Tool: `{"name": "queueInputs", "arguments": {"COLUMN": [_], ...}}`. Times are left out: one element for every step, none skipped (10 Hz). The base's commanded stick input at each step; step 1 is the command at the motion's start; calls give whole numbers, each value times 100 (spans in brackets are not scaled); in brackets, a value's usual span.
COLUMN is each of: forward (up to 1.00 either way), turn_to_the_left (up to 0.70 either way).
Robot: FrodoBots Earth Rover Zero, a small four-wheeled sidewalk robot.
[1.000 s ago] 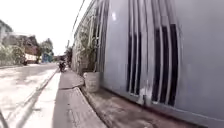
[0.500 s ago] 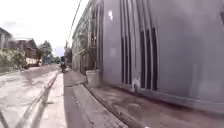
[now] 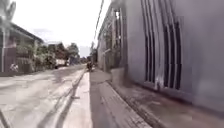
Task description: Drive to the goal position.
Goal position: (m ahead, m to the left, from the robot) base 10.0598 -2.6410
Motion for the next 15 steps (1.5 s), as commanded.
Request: {"name": "queueInputs", "arguments": {"forward": [0, 0, 0, 0, 0, 34, 70, 70, 70, 70, 70, 70, 70, 70, 70], "turn_to_the_left": [70, 70, 70, 70, 8, 0, 0, 0, 0, 0, 0, 0, -35, -35, -35]}}
